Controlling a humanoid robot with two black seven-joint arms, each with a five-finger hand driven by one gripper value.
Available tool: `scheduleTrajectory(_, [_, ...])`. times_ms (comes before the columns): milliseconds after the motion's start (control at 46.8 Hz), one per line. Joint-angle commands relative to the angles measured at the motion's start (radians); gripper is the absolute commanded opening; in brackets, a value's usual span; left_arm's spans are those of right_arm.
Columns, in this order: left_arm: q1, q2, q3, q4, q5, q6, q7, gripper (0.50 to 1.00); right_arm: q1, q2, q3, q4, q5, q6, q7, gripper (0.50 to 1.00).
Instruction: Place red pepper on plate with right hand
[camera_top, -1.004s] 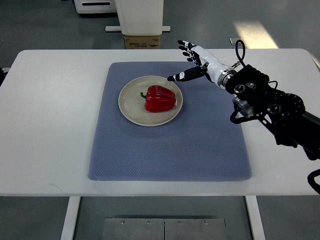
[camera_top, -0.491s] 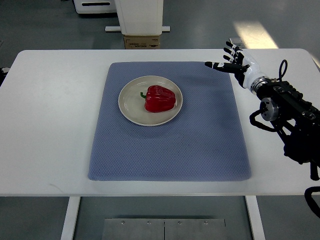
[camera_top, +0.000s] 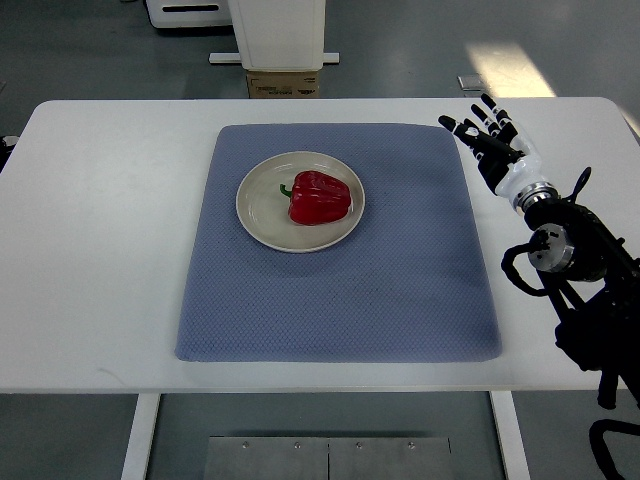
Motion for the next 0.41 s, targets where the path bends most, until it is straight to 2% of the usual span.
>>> scheduleTrajectory(0, [0.001, 0.0, 0.0, 0.0, 0.0, 0.0, 0.0, 1.0, -0.011, 0.013, 0.025, -0.002, -0.001, -0.001, 0.0, 1.0])
scheduleTrajectory(278, [0.001, 0.0, 0.0, 0.0, 0.002, 0.0, 0.0, 1.0, -0.052, 0.039, 0.064, 0.003, 0.001, -0.001, 0.002, 1.0])
scheduleTrajectory(385, [0.001, 0.0, 0.0, 0.0, 0.0, 0.0, 0.0, 1.0, -0.055, 0.039, 0.116, 0.006, 0.001, -0.001, 0.034, 1.0])
